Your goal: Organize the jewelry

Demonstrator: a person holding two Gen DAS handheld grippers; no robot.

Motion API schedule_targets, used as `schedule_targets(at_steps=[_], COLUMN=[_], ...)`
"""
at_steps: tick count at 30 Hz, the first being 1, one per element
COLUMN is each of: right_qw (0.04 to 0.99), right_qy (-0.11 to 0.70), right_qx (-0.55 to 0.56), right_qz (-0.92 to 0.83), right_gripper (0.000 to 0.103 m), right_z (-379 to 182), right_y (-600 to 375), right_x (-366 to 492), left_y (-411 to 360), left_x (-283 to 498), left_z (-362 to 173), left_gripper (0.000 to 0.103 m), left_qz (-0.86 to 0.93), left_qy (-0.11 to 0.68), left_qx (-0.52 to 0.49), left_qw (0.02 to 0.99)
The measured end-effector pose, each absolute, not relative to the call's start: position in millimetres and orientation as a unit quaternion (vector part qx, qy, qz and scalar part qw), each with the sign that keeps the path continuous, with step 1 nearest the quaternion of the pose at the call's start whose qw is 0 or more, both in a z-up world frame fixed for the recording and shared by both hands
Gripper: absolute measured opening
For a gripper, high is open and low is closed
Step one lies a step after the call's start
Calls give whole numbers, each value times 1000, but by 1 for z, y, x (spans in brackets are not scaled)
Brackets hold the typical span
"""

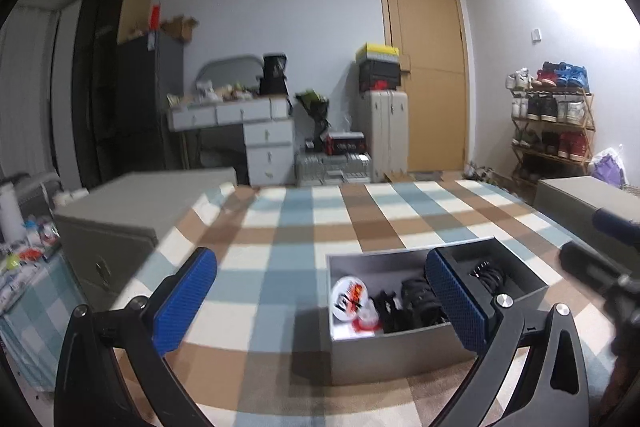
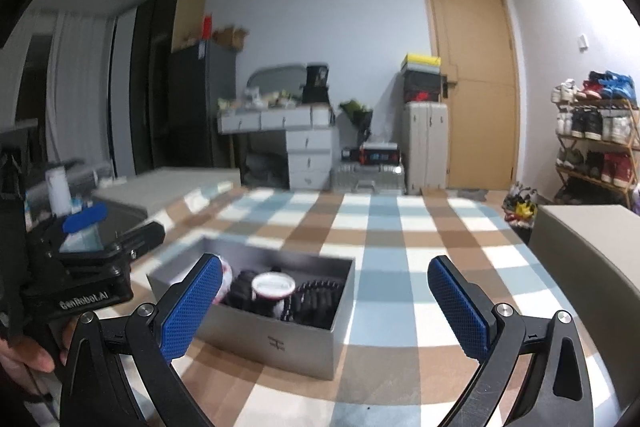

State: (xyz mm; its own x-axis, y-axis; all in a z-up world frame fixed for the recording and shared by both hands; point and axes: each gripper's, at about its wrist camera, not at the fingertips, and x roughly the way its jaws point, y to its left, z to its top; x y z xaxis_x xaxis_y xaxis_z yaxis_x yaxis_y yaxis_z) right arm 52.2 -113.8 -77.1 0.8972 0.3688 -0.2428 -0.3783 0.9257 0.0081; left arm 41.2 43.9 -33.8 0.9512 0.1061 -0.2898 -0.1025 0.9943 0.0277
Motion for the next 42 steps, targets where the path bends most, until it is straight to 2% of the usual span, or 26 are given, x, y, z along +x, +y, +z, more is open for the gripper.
schedule_targets(at_steps=[7,11,42], right_qw=[974,973,974], right_qy=[119,123,119], right_qx=[-21,-31,-25], right_qz=[190,191,193], right_gripper=[103,103,103], right_z=[-80,-80,-78], right_y=[-114,-109,-112], right_x=[49,47,42], left_y=[50,43,41], left_x=[43,33,34], left_z=[-32,-31,-29], left_gripper=[102,102,102], left_qz=[51,48,42], left_qy=[171,151,154], left_qx=[-16,-7,-4], left_qw=[984,987,987])
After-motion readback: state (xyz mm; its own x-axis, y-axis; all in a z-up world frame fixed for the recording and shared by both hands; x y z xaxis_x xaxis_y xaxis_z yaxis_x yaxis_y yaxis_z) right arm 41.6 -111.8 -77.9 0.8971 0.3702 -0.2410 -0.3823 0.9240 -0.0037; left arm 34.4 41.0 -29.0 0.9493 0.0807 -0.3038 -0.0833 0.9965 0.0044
